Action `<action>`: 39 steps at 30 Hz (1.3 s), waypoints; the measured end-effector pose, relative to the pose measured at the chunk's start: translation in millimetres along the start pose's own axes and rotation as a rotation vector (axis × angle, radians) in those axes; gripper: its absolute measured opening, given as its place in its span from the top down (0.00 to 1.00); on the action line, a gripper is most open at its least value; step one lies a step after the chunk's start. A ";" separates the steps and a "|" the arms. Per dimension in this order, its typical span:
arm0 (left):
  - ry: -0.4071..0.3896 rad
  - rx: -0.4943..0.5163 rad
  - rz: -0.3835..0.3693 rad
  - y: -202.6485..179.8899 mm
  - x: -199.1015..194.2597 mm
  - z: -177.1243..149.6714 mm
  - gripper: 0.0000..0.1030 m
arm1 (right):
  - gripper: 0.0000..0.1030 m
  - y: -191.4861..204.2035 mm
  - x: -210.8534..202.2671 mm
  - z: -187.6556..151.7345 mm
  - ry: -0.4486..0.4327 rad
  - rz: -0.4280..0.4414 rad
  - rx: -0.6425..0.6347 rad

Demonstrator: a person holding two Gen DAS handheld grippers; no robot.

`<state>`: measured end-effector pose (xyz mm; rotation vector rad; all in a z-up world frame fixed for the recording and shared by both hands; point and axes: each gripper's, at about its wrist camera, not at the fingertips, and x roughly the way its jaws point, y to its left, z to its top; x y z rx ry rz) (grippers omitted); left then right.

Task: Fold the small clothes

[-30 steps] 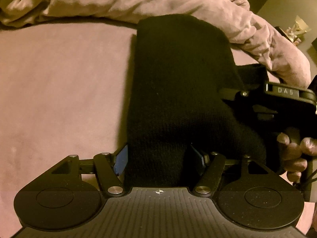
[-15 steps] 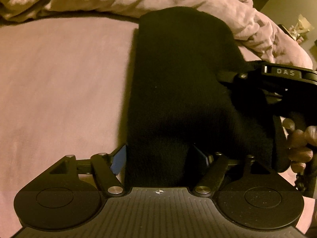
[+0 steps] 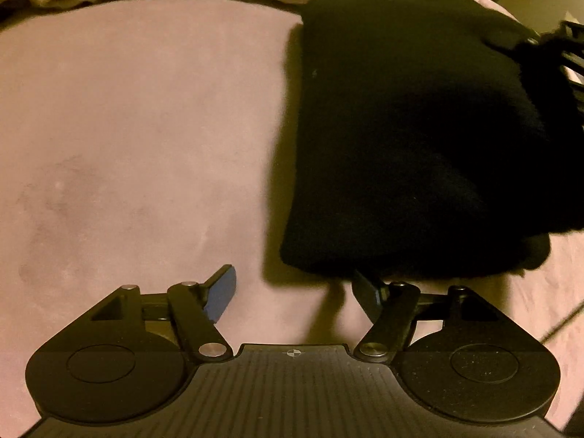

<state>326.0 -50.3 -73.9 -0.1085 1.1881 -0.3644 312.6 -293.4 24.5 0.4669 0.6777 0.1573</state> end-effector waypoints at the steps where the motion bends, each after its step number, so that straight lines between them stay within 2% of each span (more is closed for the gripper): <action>1: -0.010 -0.001 0.005 -2.3 1.4 0.9 0.29 | 0.80 -2.5 -5.3 -0.4 -0.003 -0.007 0.004; 7: 0.006 -0.016 -0.010 -8.1 4.9 4.7 0.31 | 0.80 -27.5 -28.8 -12.1 0.002 -0.118 -0.052; 10: 0.015 0.017 -0.006 -8.9 -0.3 3.5 0.31 | 0.78 -57.0 -17.7 -29.8 0.084 -0.243 -0.083; 12: 0.002 0.028 -0.005 -8.8 -8.3 5.5 0.30 | 0.75 -77.6 -5.6 -39.6 0.136 -0.273 -0.046; 16: -0.021 0.048 0.010 -7.8 -16.8 9.9 0.29 | 0.72 -78.4 -1.7 -41.7 0.122 -0.273 -0.059; 22: 0.006 0.098 0.042 -23.5 -10.8 6.3 0.29 | 0.71 -65.8 6.5 -39.5 0.157 -0.322 -0.147; 26: 0.025 0.084 0.012 -33.1 -6.3 -0.6 0.28 | 0.71 -64.2 3.6 -37.9 0.165 -0.314 -0.146; 35: 0.026 0.102 0.006 -38.2 -11.4 -6.7 0.27 | 0.71 -60.5 2.3 -39.5 0.161 -0.323 -0.168; 39: 0.010 0.108 -0.005 -40.8 -22.0 -2.5 0.27 | 0.77 -47.9 3.2 -40.3 0.148 -0.359 -0.246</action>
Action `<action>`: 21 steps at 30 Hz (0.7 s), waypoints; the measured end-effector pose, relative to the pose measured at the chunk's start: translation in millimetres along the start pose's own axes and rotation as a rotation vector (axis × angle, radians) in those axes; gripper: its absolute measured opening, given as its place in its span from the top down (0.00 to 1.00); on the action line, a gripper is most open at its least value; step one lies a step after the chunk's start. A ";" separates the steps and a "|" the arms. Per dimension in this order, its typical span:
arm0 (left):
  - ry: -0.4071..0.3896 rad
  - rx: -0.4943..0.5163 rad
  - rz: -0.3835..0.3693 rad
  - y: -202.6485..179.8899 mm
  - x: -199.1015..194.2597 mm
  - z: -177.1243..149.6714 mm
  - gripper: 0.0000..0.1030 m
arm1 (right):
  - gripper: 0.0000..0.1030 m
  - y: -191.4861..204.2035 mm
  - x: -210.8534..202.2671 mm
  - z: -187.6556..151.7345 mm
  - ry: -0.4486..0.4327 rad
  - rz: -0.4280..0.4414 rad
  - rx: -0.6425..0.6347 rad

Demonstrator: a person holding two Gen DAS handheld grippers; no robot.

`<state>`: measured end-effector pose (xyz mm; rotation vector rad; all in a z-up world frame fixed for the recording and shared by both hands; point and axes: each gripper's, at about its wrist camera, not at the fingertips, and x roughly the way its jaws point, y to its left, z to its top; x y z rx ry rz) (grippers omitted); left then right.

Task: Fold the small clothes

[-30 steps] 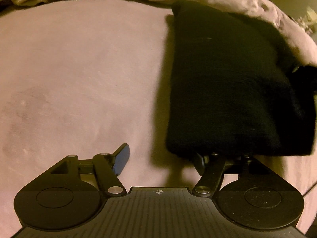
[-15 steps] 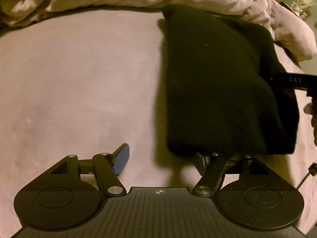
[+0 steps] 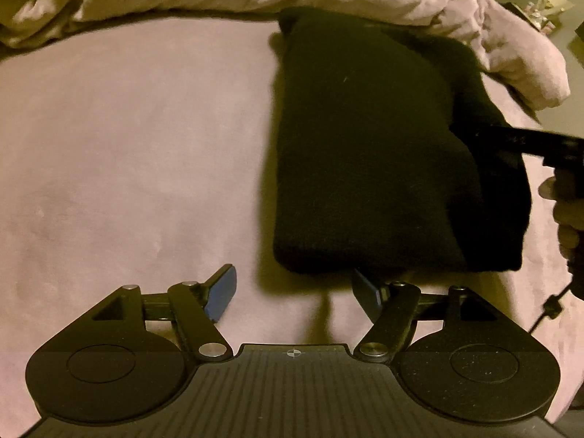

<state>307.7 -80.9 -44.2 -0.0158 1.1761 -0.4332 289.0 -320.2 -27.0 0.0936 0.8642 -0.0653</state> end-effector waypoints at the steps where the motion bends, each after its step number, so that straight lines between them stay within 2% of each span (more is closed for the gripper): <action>1: -0.014 0.006 0.001 -0.5 -5.0 1.4 0.27 | 0.78 6.9 -3.1 1.3 -0.020 -0.032 -0.050; 6: -0.113 0.037 0.021 -2.4 -25.1 16.8 0.20 | 0.79 19.0 -18.6 8.2 -0.163 -0.209 -0.166; 8: -0.123 0.033 0.032 -3.7 -21.2 24.1 0.20 | 0.77 9.3 -9.3 7.2 -0.152 -0.242 -0.143; 10: -0.128 0.032 0.022 -7.7 -11.9 30.9 0.19 | 0.71 -3.1 9.1 2.5 -0.066 -0.214 -0.081; 11: -0.122 0.032 0.015 -10.2 -4.4 33.4 0.19 | 0.69 -7.4 13.3 -0.4 -0.054 -0.212 -0.062; 12: -0.108 0.030 0.014 -13.5 4.9 36.0 0.19 | 0.64 -9.9 11.3 -2.4 -0.069 -0.204 -0.041; 13: -0.096 0.029 0.012 -14.7 11.5 36.5 0.20 | 0.55 -13.4 6.2 -2.4 -0.084 -0.180 -0.010; 14: -0.087 0.029 0.009 -15.3 17.5 36.2 0.20 | 0.51 -18.7 -1.5 -2.4 -0.092 -0.155 0.040; 18: -0.067 0.024 -0.012 -15.6 27.9 37.4 0.19 | 0.50 -42.8 -33.6 -18.0 -0.106 -0.065 0.214; 21: -0.060 0.025 -0.011 -17.1 31.5 36.1 0.15 | 0.54 -43.3 -57.0 -32.8 -0.133 -0.079 0.218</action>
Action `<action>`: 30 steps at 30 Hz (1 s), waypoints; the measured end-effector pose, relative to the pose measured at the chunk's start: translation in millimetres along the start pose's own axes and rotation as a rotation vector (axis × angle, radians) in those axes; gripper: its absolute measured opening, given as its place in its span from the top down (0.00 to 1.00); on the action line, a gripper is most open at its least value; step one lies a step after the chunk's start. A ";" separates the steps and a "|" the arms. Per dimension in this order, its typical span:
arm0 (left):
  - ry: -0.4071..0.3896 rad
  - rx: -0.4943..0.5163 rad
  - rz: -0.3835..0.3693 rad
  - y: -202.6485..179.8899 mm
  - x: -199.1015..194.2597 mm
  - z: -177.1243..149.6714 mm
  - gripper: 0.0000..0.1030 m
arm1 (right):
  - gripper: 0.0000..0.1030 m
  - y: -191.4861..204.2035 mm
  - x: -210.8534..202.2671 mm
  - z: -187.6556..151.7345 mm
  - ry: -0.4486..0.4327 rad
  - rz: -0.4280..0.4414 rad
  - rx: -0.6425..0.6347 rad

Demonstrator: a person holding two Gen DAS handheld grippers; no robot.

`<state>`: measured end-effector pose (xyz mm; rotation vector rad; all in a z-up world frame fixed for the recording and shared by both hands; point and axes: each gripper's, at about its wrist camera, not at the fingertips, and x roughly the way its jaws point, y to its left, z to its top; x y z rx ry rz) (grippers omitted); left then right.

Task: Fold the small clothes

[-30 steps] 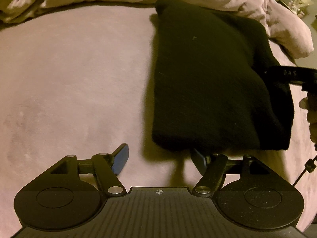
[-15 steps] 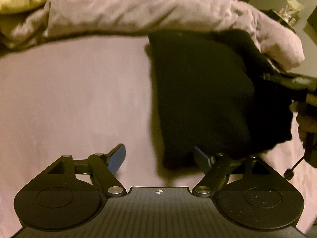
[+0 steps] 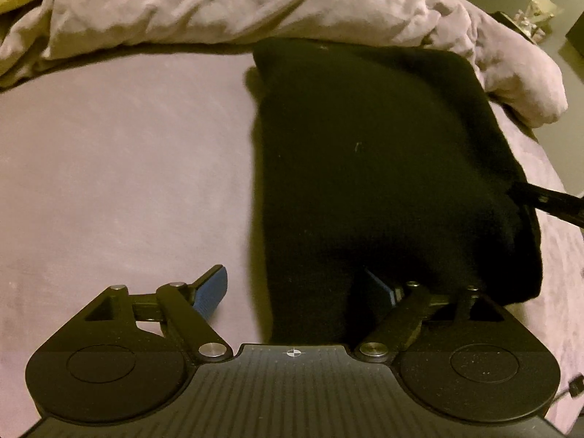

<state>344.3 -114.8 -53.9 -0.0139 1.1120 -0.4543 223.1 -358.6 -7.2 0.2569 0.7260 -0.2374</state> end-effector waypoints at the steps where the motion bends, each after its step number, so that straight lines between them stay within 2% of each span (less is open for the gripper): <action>1: 0.006 -0.003 0.001 -0.3 0.8 0.0 0.16 | 0.65 5.3 -8.5 -5.3 -0.020 -0.014 -0.020; 4: -0.004 0.000 0.004 -5.6 -6.5 2.9 0.18 | 0.67 17.5 -22.8 -7.3 -0.075 -0.019 -0.079; 7: -0.073 0.017 0.015 -16.0 -22.6 10.9 0.18 | 0.69 32.1 -27.6 -1.2 -0.130 0.021 -0.134; 10: -0.102 0.009 -0.013 -26.0 -24.5 22.6 0.17 | 0.76 50.9 -12.9 0.2 -0.084 0.107 -0.178; 12: -0.101 0.026 -0.004 -33.9 -13.7 30.2 0.17 | 0.81 71.3 5.9 -2.4 -0.035 0.145 -0.278; 15: -0.103 0.066 0.048 -45.4 8.1 35.5 0.15 | 0.82 78.1 20.9 -6.4 -0.005 0.124 -0.343; 16: -0.106 0.088 0.064 -49.8 14.6 35.7 0.10 | 0.82 78.1 20.9 -6.4 -0.005 0.124 -0.343; 17: -0.106 0.115 0.081 -51.8 19.9 36.2 0.07 | 0.82 70.3 35.4 -7.7 0.041 0.095 -0.334; 20: -0.098 0.161 0.104 -53.1 35.7 34.9 0.01 | 0.84 60.4 45.3 -8.0 0.062 0.086 -0.312; 24: -0.085 0.067 0.031 -36.0 54.2 37.2 0.00 | 0.85 45.4 59.1 -26.6 0.023 0.079 -0.399; 28: -0.057 -0.044 -0.075 -7.8 41.6 47.9 0.00 | 0.85 34.9 53.1 -8.8 0.056 0.134 -0.267; 29: -0.061 -0.080 -0.094 -0.4 36.9 50.2 0.00 | 0.85 30.4 42.5 6.9 0.045 0.184 -0.189; 30: -0.074 -0.120 -0.099 8.8 31.8 56.1 0.00 | 0.82 30.4 42.5 6.9 0.045 0.184 -0.189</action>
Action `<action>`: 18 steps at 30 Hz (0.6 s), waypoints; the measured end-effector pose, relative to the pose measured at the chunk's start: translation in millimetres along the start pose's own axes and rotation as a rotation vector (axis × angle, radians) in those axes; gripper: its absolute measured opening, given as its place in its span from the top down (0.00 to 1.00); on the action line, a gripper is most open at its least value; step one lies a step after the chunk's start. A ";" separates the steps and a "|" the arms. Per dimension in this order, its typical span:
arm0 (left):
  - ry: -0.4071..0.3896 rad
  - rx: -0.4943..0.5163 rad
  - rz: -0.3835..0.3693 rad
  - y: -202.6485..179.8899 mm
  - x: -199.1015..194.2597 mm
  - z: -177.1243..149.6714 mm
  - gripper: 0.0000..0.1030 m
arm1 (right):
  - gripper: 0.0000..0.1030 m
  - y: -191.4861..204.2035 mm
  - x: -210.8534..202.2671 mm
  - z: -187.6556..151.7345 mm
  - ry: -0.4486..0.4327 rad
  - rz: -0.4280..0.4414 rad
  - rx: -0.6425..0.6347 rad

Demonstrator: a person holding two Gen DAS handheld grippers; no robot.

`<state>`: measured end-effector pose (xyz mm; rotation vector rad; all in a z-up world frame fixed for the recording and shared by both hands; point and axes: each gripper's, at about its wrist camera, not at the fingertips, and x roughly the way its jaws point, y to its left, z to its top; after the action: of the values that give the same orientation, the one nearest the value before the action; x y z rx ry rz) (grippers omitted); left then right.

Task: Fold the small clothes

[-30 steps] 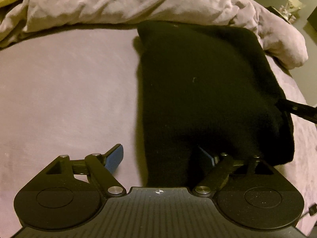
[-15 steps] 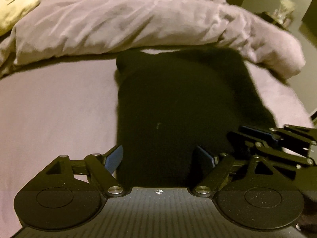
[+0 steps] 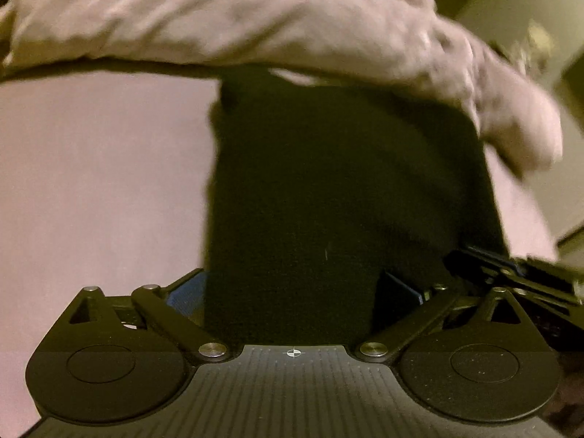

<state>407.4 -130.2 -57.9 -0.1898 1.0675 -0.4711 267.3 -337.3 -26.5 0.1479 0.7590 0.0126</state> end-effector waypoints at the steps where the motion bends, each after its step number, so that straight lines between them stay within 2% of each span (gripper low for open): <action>1: -0.015 -0.016 0.010 4.9 -3.0 6.6 0.00 | 0.79 -2.3 -3.9 8.5 -0.036 0.003 0.016; 3: -0.044 -0.027 0.029 11.9 -1.7 24.0 0.00 | 0.75 -4.7 -5.9 23.8 -0.084 -0.030 0.024; 5: -0.034 -0.049 0.023 14.9 8.2 35.7 0.00 | 0.75 -6.9 6.4 36.5 -0.086 -0.047 0.025; 8: 0.028 -0.080 0.004 14.2 32.1 41.2 0.00 | 0.76 -7.0 37.6 43.6 -0.026 -0.072 0.003; 11: 0.036 -0.012 0.019 1.8 46.9 37.9 0.00 | 0.77 0.2 49.9 36.2 -0.020 -0.117 -0.100; 13: 0.051 -0.012 0.018 2.0 53.4 37.2 0.00 | 0.77 -7.4 52.5 30.9 -0.033 -0.098 -0.096; 15: 0.075 -0.053 -0.001 7.3 55.2 37.9 0.00 | 0.77 -25.3 44.6 29.5 -0.053 -0.038 -0.021; 18: 0.109 -0.073 -0.034 13.9 51.8 38.1 0.00 | 0.77 -29.5 35.3 32.9 -0.053 -0.024 0.007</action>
<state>465.1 -144.4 -86.1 -0.2498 1.1905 -0.4773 314.3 -368.5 -31.2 0.1457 0.7078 -0.0166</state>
